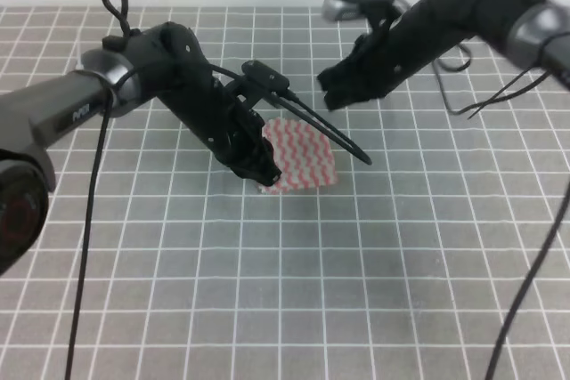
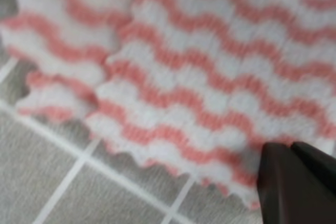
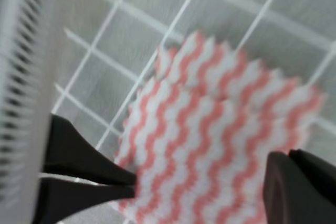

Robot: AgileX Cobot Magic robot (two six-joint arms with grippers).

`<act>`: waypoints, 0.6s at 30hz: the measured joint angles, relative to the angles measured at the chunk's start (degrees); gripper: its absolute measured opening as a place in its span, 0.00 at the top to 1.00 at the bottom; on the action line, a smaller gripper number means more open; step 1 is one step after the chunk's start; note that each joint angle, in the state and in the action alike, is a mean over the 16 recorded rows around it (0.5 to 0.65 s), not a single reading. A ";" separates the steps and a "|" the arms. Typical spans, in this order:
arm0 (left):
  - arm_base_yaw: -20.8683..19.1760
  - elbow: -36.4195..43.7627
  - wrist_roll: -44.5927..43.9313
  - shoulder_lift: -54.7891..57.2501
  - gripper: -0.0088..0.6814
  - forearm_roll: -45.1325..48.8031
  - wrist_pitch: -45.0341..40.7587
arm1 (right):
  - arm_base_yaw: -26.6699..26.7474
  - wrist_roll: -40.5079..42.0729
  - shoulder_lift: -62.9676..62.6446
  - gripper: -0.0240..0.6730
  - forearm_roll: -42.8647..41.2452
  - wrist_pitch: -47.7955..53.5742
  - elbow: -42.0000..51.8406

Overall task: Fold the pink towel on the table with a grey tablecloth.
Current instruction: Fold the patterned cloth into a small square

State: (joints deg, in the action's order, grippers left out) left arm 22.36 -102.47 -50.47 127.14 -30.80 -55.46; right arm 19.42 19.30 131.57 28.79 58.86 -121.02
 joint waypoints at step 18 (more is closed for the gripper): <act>-2.08 0.70 10.21 -18.73 0.99 6.46 4.74 | -4.54 1.08 -18.08 0.99 0.62 -3.68 2.18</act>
State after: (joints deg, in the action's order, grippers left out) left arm 20.28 -101.78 -40.26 108.41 -24.35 -50.71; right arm 14.88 20.37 113.49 29.41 55.18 -118.83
